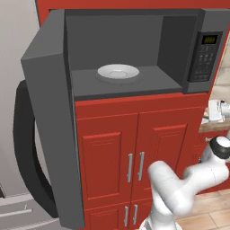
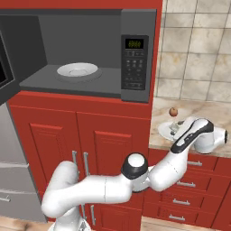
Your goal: Pick the garlic from the counter and place it in the microwave.
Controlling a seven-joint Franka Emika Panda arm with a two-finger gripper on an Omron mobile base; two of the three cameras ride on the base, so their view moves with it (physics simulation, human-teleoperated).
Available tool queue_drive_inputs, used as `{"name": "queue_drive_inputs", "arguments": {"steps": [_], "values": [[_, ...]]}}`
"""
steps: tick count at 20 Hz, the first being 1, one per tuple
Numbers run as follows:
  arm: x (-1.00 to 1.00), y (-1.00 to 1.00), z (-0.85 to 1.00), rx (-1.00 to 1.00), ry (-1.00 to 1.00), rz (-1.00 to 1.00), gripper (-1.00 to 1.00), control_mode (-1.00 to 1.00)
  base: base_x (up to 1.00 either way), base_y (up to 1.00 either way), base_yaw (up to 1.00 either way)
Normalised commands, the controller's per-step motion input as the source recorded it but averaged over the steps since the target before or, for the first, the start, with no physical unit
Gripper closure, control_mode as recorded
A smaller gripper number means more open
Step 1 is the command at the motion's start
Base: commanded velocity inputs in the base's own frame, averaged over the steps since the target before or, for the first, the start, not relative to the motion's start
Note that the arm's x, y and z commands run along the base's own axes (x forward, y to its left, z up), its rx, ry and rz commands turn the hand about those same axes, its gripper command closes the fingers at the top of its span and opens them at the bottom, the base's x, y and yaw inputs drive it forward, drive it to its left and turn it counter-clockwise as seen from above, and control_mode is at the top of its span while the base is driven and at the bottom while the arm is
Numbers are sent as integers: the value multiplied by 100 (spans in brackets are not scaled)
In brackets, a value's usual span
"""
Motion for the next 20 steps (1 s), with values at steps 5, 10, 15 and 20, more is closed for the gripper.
{"name": "queue_drive_inputs", "arguments": {"steps": [5,10,15,20], "values": [[53,0,-24,-1,0,3,-100,-100,0,0,0],[44,-9,-27,-3,0,0,-100,-100,0,0,0],[44,-26,-28,-6,0,1,-100,-100,0,0,0],[54,-50,-12,-4,0,1,-100,-100,0,0,0]]}}
